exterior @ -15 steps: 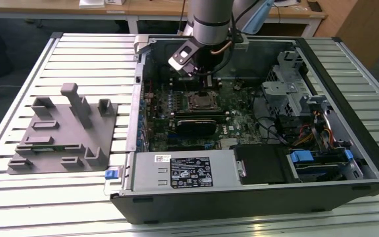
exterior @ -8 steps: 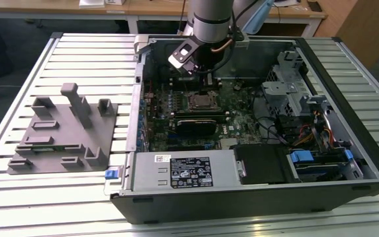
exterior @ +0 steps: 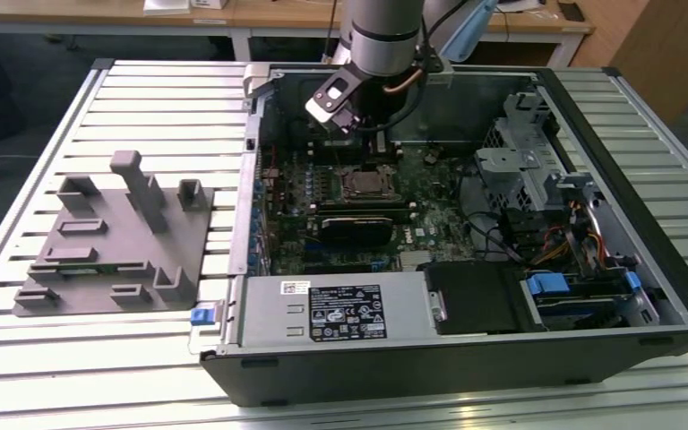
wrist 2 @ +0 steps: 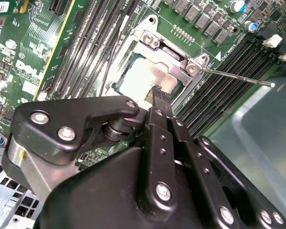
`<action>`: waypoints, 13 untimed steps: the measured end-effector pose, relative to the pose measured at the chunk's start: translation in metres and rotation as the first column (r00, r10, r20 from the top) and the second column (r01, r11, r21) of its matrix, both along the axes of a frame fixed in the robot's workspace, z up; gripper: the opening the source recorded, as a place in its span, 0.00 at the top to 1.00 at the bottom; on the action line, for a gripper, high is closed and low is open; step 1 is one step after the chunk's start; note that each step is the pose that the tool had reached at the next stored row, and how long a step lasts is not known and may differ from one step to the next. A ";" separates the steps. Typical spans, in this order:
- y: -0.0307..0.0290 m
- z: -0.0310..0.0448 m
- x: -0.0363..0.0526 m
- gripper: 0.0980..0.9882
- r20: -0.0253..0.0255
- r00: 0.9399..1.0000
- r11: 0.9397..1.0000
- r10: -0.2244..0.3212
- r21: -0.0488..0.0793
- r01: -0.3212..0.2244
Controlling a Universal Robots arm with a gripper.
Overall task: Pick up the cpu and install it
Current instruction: 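Install the first cpu locking lever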
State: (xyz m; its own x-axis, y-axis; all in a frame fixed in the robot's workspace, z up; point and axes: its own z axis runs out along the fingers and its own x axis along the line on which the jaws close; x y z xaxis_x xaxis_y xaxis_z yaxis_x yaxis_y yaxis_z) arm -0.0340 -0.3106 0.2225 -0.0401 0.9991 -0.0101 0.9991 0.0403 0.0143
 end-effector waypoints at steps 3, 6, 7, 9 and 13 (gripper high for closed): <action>0.0000 0.0012 0.0000 0.99 0.000 1.000 1.000 0.000 0.000 0.000; 0.0000 0.0031 0.0000 0.99 0.000 1.000 1.000 0.000 0.000 0.000; 0.0000 0.0040 0.0000 0.99 0.000 1.000 1.000 0.000 0.000 0.000; 0.0000 0.0061 0.0000 0.99 0.000 1.000 1.000 0.000 0.000 0.000; 0.0000 0.0098 0.0000 0.99 0.000 1.000 1.000 0.000 0.000 0.000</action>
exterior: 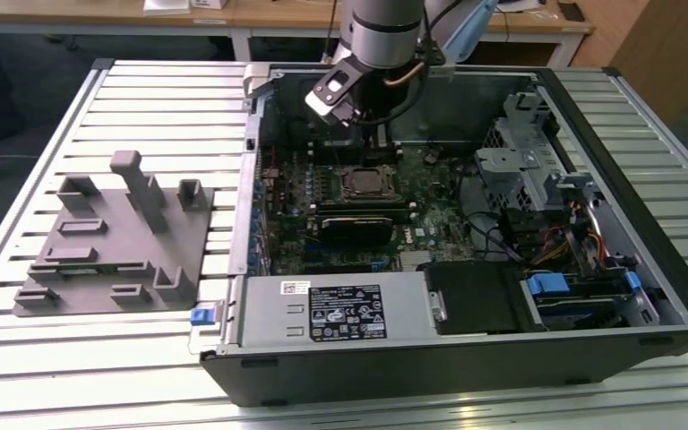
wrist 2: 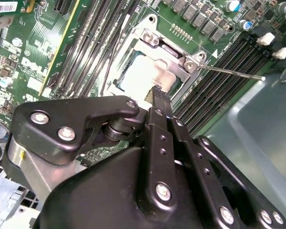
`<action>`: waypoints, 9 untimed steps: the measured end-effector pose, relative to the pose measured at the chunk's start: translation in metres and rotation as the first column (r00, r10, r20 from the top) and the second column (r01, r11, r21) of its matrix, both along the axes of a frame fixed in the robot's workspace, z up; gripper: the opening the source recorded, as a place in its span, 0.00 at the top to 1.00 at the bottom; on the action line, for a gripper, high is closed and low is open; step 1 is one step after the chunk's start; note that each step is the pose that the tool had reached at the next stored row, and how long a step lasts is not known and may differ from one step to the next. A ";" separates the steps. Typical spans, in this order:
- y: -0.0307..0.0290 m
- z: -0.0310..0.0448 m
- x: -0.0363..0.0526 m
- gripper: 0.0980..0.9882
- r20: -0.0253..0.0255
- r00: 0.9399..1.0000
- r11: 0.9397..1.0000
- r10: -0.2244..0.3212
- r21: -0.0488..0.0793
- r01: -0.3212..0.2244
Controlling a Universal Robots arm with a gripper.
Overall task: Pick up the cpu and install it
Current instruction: 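Install the first cpu locking lever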
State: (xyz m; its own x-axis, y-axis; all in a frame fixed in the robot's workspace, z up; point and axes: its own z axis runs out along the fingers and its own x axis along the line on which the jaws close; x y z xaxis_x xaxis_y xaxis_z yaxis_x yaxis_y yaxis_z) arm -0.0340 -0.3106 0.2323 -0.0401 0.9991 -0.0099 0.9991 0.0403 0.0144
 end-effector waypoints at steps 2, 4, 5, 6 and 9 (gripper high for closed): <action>0.0000 0.0015 0.0000 0.99 0.000 1.000 1.000 0.000 0.000 0.000; 0.0000 0.0030 0.0000 0.99 0.000 1.000 1.000 0.000 0.000 0.000; 0.0000 0.0038 0.0000 0.99 0.000 1.000 1.000 0.000 0.000 0.000; 0.0000 0.0047 0.0000 0.99 0.000 1.000 1.000 0.000 0.000 0.000; 0.0000 0.0068 0.0000 0.99 0.000 1.000 1.000 0.000 0.000 0.000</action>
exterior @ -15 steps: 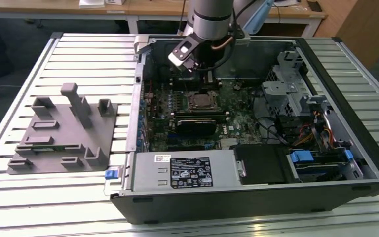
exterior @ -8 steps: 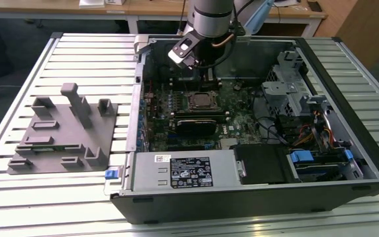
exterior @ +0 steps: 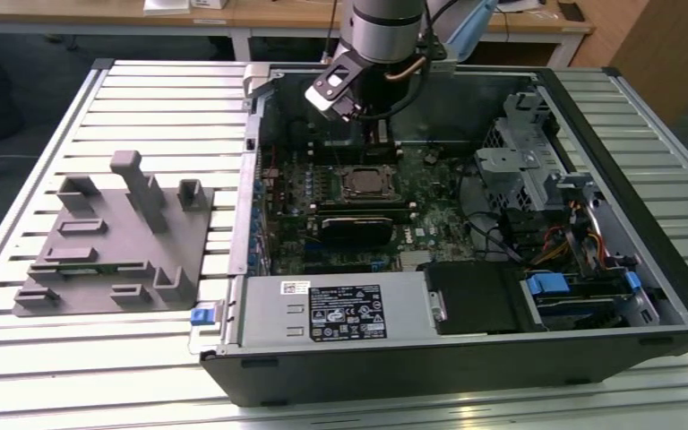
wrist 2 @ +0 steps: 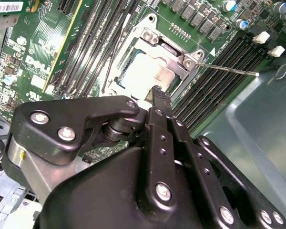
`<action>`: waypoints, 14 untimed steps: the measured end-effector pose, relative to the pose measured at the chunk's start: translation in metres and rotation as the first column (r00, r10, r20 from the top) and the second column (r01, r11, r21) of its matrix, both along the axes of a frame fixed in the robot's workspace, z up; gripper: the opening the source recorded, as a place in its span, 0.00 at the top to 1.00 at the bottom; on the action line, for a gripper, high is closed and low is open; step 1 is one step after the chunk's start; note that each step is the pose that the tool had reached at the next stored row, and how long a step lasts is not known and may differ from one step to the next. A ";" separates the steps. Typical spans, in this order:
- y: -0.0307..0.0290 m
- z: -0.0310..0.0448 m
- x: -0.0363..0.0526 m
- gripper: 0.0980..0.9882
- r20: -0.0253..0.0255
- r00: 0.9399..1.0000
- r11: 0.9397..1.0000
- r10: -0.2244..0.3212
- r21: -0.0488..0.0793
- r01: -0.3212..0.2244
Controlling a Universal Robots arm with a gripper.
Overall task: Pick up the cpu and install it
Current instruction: 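Install the first cpu locking lever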
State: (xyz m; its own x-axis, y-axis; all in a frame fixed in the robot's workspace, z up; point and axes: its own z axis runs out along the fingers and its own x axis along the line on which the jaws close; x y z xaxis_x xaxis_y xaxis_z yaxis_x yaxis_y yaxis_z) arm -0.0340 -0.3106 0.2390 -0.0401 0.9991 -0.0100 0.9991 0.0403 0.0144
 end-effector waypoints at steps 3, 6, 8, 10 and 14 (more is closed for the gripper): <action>0.0000 0.0019 0.0000 0.99 0.000 1.000 1.000 0.000 0.000 0.000; 0.0000 0.0053 0.0000 0.99 0.000 1.000 1.000 0.000 0.000 0.000; 0.0000 0.0064 0.0000 0.99 0.000 1.000 1.000 0.000 0.000 0.000; 0.0000 0.0071 0.0000 0.99 0.000 1.000 1.000 0.000 0.000 0.000; 0.0000 0.0097 0.0000 0.99 0.000 1.000 1.000 0.000 0.000 0.000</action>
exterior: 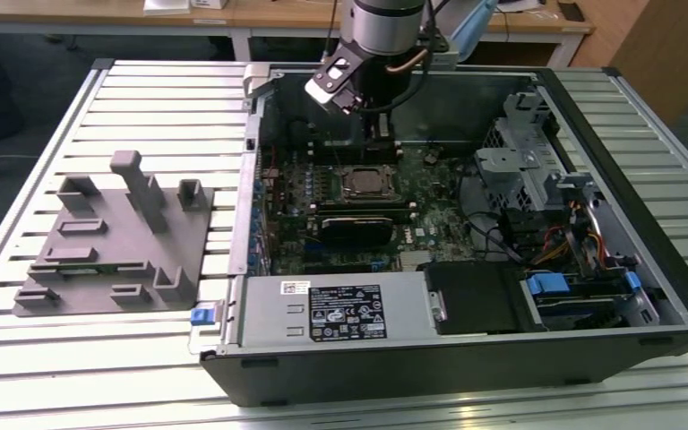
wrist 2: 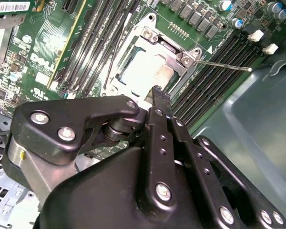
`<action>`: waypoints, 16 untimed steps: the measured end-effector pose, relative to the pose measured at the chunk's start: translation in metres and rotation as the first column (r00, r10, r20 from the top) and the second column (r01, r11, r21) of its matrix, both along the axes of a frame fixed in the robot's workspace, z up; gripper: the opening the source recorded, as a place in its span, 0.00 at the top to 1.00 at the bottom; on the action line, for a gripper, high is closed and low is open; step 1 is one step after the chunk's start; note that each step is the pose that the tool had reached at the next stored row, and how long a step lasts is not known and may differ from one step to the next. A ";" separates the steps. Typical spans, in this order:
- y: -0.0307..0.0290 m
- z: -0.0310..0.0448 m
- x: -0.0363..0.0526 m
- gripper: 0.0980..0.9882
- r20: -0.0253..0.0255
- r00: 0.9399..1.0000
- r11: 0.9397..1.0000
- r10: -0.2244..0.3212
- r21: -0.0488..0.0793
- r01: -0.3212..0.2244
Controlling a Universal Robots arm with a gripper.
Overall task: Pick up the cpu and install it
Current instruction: 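Install the first cpu locking lever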
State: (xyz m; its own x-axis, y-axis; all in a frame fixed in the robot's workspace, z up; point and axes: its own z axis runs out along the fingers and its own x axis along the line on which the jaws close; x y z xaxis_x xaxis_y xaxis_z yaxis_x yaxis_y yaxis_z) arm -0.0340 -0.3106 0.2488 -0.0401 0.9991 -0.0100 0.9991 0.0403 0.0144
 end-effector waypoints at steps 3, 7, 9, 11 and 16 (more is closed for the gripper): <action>0.0000 0.0023 0.0000 0.99 0.000 1.000 1.000 0.000 0.000 0.000; 0.0000 0.0046 0.0000 0.99 0.000 1.000 1.000 0.000 0.000 0.000; 0.0000 0.0057 0.0000 0.99 0.000 1.000 1.000 0.000 0.000 0.000; 0.0000 0.0072 0.0000 0.99 0.000 1.000 1.000 0.000 0.000 0.000; 0.0000 0.0100 -0.0001 0.99 0.000 1.000 1.000 0.000 0.001 0.000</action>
